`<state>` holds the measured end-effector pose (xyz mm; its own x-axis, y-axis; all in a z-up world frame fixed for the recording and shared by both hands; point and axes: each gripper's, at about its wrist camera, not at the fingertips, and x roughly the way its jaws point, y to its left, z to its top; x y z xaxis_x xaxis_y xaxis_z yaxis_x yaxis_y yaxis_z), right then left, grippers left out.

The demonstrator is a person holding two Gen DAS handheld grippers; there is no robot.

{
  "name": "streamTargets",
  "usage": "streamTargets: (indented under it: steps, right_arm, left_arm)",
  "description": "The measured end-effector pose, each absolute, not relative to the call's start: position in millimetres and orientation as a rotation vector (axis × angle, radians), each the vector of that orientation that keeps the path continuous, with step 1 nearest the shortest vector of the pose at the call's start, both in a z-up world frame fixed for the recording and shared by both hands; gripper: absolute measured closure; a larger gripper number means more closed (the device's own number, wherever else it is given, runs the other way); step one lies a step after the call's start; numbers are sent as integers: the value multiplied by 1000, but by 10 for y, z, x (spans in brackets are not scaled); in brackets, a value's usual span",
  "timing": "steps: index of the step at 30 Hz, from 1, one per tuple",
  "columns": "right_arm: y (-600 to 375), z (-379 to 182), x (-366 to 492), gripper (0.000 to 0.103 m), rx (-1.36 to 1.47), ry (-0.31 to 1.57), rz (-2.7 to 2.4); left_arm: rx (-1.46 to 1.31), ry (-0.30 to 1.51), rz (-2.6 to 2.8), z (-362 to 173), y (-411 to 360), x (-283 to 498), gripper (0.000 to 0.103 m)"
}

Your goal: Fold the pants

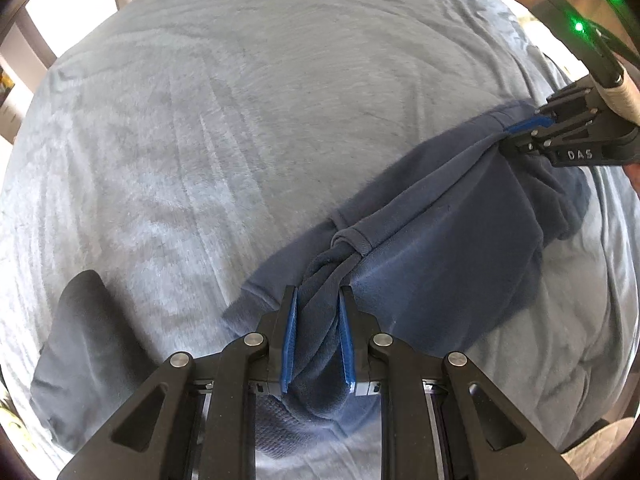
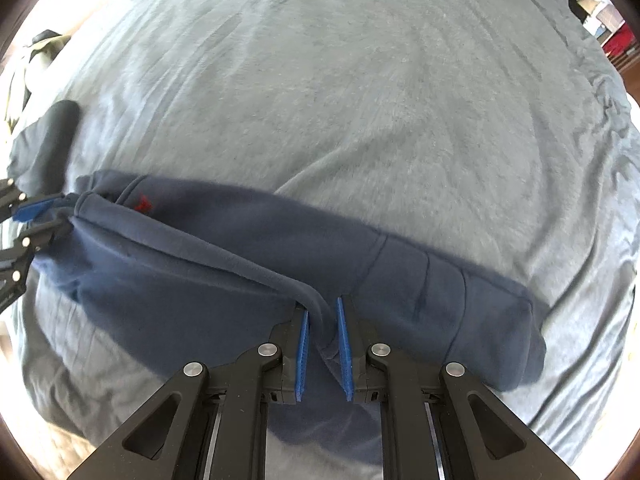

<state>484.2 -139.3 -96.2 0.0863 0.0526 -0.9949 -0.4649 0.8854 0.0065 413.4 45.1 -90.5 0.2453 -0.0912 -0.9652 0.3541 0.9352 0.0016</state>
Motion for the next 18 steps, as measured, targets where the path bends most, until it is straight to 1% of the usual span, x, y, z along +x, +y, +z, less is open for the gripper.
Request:
streamTargets:
  steps: [7, 12, 14, 18]
  right_arm:
    - [-1306, -1286, 5083, 89, -361, 1471, 383]
    - [-1214, -1222, 5170, 89, -383, 1413, 367]
    - [-1158, -1224, 5228, 89, -386, 1400, 369]
    - [-1065, -1408, 5302, 88, -428, 1418, 355]
  left_arm:
    - [207, 1297, -292, -1071, 532, 4275, 83]
    - [201, 1292, -280, -1120, 591, 4266, 82]
    - [195, 1296, -272, -1149, 621, 4290, 79]
    - [172, 1304, -249, -1208, 701, 4359, 70]
